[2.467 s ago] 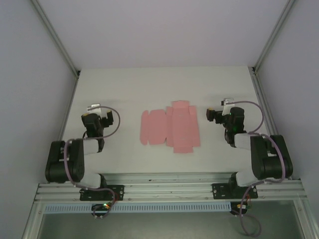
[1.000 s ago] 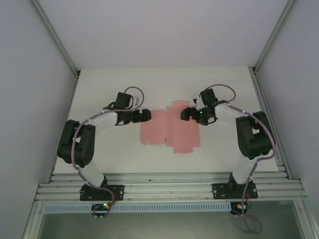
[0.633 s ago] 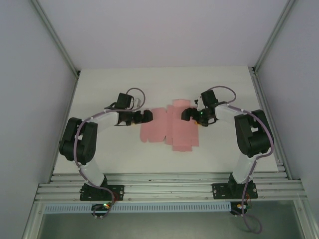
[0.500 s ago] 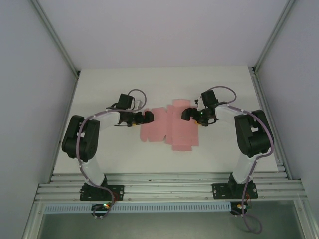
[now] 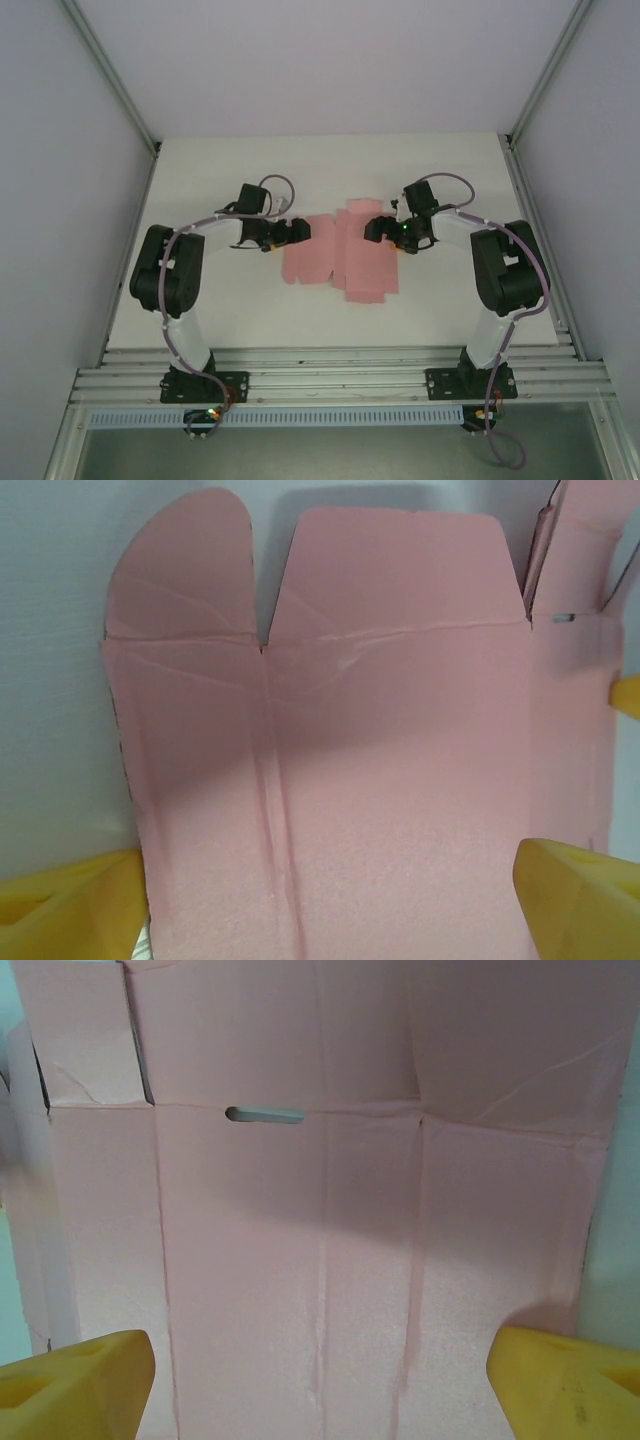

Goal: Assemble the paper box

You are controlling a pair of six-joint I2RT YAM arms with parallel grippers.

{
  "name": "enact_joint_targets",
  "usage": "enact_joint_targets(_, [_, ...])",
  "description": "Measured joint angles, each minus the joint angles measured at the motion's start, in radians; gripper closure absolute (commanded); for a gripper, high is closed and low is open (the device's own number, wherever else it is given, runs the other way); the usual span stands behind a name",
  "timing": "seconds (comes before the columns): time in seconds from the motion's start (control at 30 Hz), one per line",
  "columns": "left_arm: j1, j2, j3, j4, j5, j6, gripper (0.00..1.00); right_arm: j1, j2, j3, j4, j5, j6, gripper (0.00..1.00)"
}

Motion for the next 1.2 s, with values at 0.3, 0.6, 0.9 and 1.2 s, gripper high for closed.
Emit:
enact_joint_targets(0.3, [-0.040, -0.024, -0.081, 0.275, 0.245, -0.161, 0.17, -0.002, -0.006, -0.020, 0.037, -0.001, -0.003, 0.09])
enact_joint_targets(0.6, [-0.041, -0.120, -0.065, 0.259, 0.217, -0.161, 0.68, -0.003, -0.024, -0.053, 0.084, -0.005, -0.006, 0.08])
enact_joint_targets(0.9, [-0.077, -0.166, 0.035, 0.018, 0.048, 0.014, 0.96, -0.031, -0.129, -0.156, 0.130, -0.019, -0.015, 0.04])
enact_joint_targets(1.2, [-0.076, -0.425, -0.027, 0.124, 0.091, 0.035, 1.00, -0.185, -0.537, -0.260, 0.155, -0.119, -0.018, 0.04])
